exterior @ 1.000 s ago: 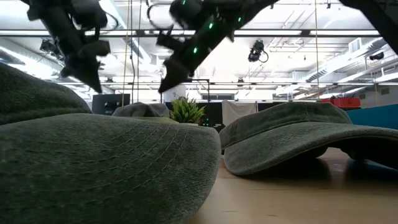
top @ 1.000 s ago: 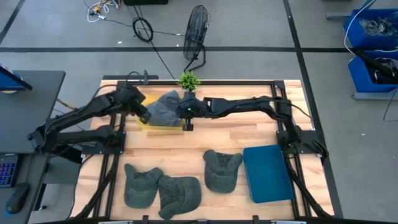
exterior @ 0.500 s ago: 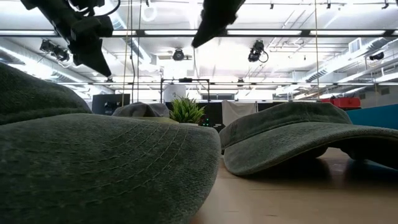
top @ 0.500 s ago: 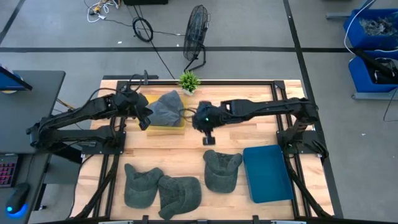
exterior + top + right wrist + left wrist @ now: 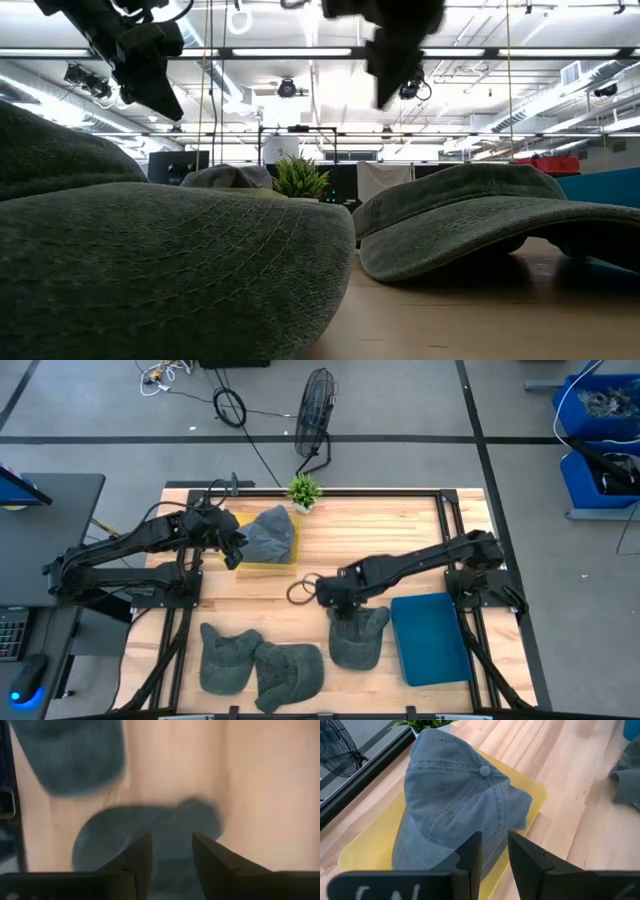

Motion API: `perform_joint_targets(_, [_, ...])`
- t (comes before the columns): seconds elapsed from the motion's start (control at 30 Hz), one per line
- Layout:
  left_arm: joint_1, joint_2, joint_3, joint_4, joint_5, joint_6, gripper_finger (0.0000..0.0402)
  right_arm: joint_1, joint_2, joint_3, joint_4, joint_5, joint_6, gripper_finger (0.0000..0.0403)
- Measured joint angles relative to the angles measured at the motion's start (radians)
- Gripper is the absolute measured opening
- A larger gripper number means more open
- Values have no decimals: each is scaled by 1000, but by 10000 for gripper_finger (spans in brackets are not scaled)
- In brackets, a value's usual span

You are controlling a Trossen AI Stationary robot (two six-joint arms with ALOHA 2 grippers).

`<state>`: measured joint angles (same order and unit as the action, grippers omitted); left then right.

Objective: Pick & Place hat
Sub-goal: Put the right black cap into the blue bin

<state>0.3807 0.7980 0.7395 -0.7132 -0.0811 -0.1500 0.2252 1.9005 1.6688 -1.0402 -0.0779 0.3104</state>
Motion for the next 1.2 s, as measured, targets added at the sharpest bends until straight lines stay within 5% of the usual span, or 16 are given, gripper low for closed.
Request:
perform_joint_targets(0.37, [0,0,0,8,0,-3,99,69,162,0,-47,-140,202,146])
perform_joint_targets(0.7, [0,0,0,29,0,32,99,79,243,1,-61,-82,287,143])
perform_joint_targets(0.97, [0,0,0,88,0,64,99,81,240,2,-44,-72,310,16])
perform_joint_targets(1.2, [0,0,0,152,0,69,99,81,216,94,-169,-34,255,5])
